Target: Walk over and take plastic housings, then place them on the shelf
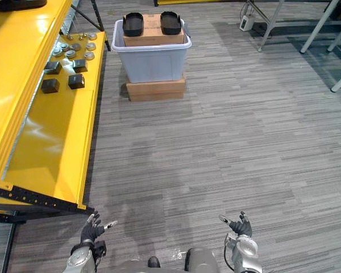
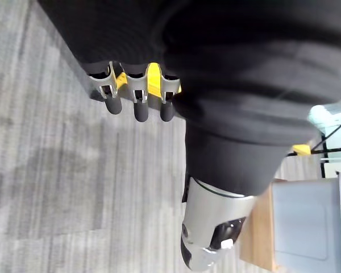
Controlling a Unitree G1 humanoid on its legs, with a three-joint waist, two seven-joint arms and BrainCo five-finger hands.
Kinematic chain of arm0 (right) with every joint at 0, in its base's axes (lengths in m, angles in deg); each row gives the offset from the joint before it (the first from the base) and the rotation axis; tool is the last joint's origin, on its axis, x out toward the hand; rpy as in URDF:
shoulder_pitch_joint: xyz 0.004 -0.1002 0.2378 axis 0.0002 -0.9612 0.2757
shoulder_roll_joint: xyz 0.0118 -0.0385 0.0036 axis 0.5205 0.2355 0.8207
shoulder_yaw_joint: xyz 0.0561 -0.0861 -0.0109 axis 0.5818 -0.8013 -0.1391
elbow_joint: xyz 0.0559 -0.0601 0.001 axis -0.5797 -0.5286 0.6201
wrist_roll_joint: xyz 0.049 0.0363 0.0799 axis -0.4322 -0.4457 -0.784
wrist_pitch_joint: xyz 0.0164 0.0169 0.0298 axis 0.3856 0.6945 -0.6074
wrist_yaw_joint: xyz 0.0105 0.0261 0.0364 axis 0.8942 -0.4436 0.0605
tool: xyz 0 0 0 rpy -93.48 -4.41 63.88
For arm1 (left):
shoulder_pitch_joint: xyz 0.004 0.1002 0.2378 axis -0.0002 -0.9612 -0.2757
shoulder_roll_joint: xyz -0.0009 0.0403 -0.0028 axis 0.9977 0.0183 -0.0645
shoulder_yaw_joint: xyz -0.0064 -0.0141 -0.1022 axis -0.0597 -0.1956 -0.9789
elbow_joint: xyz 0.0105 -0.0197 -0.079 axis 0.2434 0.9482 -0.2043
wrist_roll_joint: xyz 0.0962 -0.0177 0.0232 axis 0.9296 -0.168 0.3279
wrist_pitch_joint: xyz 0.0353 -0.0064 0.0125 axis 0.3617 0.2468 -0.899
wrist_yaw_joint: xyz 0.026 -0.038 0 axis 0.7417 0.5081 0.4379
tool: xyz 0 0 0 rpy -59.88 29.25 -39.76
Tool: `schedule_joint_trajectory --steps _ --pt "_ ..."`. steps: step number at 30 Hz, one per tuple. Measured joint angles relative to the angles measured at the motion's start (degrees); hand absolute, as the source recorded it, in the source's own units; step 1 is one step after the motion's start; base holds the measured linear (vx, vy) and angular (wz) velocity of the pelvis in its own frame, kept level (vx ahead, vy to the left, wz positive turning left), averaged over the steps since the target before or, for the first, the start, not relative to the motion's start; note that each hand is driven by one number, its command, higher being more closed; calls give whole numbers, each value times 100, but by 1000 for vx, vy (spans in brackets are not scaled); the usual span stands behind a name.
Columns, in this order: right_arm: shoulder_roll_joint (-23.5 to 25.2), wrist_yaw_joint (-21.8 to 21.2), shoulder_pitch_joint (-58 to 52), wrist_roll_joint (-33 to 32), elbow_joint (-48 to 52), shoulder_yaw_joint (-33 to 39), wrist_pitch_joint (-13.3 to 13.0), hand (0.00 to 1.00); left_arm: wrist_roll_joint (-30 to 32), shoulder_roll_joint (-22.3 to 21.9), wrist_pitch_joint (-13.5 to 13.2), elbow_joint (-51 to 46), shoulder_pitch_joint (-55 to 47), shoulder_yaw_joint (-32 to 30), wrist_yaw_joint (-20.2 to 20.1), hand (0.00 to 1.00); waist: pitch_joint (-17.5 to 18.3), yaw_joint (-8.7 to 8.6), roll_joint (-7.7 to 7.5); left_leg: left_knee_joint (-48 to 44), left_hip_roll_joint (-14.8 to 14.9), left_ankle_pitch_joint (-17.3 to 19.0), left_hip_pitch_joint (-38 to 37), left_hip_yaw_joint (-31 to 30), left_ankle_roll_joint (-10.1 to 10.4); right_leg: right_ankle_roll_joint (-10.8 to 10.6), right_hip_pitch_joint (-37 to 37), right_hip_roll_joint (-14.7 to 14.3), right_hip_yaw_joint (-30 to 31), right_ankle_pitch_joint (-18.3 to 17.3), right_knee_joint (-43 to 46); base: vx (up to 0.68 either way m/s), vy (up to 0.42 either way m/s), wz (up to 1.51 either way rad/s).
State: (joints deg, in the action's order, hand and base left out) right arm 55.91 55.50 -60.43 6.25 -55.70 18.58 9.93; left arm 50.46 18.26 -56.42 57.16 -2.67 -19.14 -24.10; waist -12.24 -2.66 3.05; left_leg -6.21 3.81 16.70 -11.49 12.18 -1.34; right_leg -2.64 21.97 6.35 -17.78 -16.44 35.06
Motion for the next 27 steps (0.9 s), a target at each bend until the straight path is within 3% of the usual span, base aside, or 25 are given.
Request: schedule_joint_trajectory --steps 1,3,4,5,6,7,8,9,10,11,12,13,15,16,17,18,19,20,21,22,23,24,25,27 --pt "-56 0 11 1 46 -53 -3 0 0 0 0 4 64 2 0 0 -50 -19 33 0 78 19 -44 -40 73 23 138 -73 15 132 -293 465 -86 45" --pt "-133 0 -16 3 204 -102 -6 0 5 69 -8 12 209 7 11 0 -124 -56 -41 -1 224 143 -310 -128 504 174 401 -337 170 1330 -1789 564 -143 36" --pt "-137 -1 -35 7 204 -134 -8 0 9 104 -8 14 190 8 15 0 -88 -57 -156 -9 225 208 -395 -140 615 310 403 -371 243 1736 -2024 628 -197 26" --pt "-218 -10 -8 9 173 -143 7 0 20 23 0 126 208 -26 15 0 -132 -99 17 -189 437 305 -514 -238 783 648 438 -411 163 2157 -1588 595 -220 40" --pt "-185 -15 80 11 194 -145 14 0 26 -18 -4 149 261 -5 -2 0 -153 -167 45 -724 542 63 -260 -359 1109 681 458 -347 59 1701 -1229 572 -237 39" --pt "-182 -33 94 12 195 -161 15 0 25 -50 -4 154 272 -6 0 0 -155 -176 41 -1095 577 -147 -127 -377 1056 705 416 -337 41 1547 -1108 698 -351 42" --pt "-208 -77 84 12 193 -315 14 0 10 -141 -4 181 247 -24 -3 0 -160 -142 49 -2359 712 -928 325 -423 844 746 -5 -361 -4 1226 -1168 602 -320 23" --pt "-217 -124 75 12 193 -432 11 0 10 -180 -7 179 192 -29 -6 0 -178 -124 53 -3255 900 -1678 653 -431 759 781 -407 -435 -30 1135 -1427 725 -359 23" --pt "-214 -136 81 12 189 -524 6 0 9 -191 -15 176 143 -25 -13 0 -187 -105 65 -3951 1106 -1673 915 -401 730 806 -725 -529 -52 1108 -1633 581 -261 6" --pt "-163 -145 105 9 188 -614 -19 0 4 -182 -13 194 82 -27 -16 0 -229 -79 53 -5183 1451 -1421 1327 -224 492 839 -1330 -714 -21 1088 -2052 651 -292 -14" --pt "-137 -138 116 7 167 -656 -47 0 -8 -191 -5 222 42 -28 -17 0 -278 63 -18 -5843 1606 -1133 1719 -17 334 853 -1947 -823 73 1078 -2483 509 -228 -21" --pt "-131 -138 133 6 138 -657 -49 0 -28 -193 -6 221 19 -26 -17 0 -291 85 -63 -5945 1602 -1026 1894 48 323 853 -2192 -836 112 1078 -2690 475 -187 -25" --pt "-152 -129 205 6 94 -638 -46 0 -40 -204 -6 212 -29 -28 -15 0 -332 210 -179 -5354 1331 -674 2737 278 404 796 -2780 -814 248 1032 -3241 439 -109 -18" --pt "-166 -129 255 5 38 -639 -39 0 -41 -208 -4 211 -33 -28 -15 0 -343 216 -169 -4988 1193 -607 2913 288 421 778 -2876 -802 267 1012 -3320 414 -24 -20" --pt "-177 -128 319 5 -99 -641 -18 0 -41 -217 -3 207 -38 -27 -15 0 -353 274 -171 -4022 907 -575 3161 290 419 717 -3038 -743 328 905 -3393 431 35 -22" --pt "-182 -119 300 6 -155 -642 -11 0 -40 -241 -1 201 -34 -25 -13 0 -401 357 -245 -3157 641 -607 3256 239 458 661 -3190 -688 388 828 -3454 539 80 -30" --pt "-149 -111 308 7 -251 -538 -3 0 -39 -282 0 178 -73 -29 -7 0 -385 385 -195 -1732 279 -864 3260 8 672 555 -3416 -646 415 747 -3562 465 90 -33" --pt "-159 -83 296 7 -269 -507 -3 0 -38 -342 -1 162 -131 -27 -1 0 -357 424 -135 -794 144 -1120 3220 -149 787 451 -3524 -690 473 663 -3638 469 137 -47" --pt "-193 -61 244 8 -295 -506 -4 0 -38 -385 8 184 -171 -22 2 0 -342 488 -66 -494 128 -1279 3277 -198 714 375 -3672 -749 581 524 -3687 491 190 -59" --pt "-142 -20 203 9 -332 -528 9 0 -39 -382 32 227 -191 -38 4 0 -268 523 -80 -678 40 -1950 3236 -304 281 225 -3890 -688 700 358 -3688 512 208 -45" --pt "-89 -17 157 8 -328 -531 12 0 -39 -383 28 220 -249 -80 -2 0 -189 533 -194 -689 -62 -2106 3223 -329 82 160 -3908 -582 700 251 -3629 553 186 -10" --pt "-30 -11 123 10 -318 -519 6 0 -40 -401 28 225 -199 -92 1 0 -93 471 -360 -874 -254 -2027 3300 -342 -98 63 -3787 -329 688 106 -3241 454 130 13" --pt "-33 -11 118 13 -324 -512 5 0 -39 -419 30 227 -150 -65 -8 0 -87 475 -371 -1040 -282 -1887 3327 -332 -152 8 -3650 -258 733 70 -2901 668 208 7" --pt "57 -18 57 14 -388 -467 9 0 -41 -403 31 243 -139 -74 -5 0 -79 510 -484 -1302 -432 -1283 3008 -200 -204 -273 -2952 81 1031 91 -785 604 214 -9"
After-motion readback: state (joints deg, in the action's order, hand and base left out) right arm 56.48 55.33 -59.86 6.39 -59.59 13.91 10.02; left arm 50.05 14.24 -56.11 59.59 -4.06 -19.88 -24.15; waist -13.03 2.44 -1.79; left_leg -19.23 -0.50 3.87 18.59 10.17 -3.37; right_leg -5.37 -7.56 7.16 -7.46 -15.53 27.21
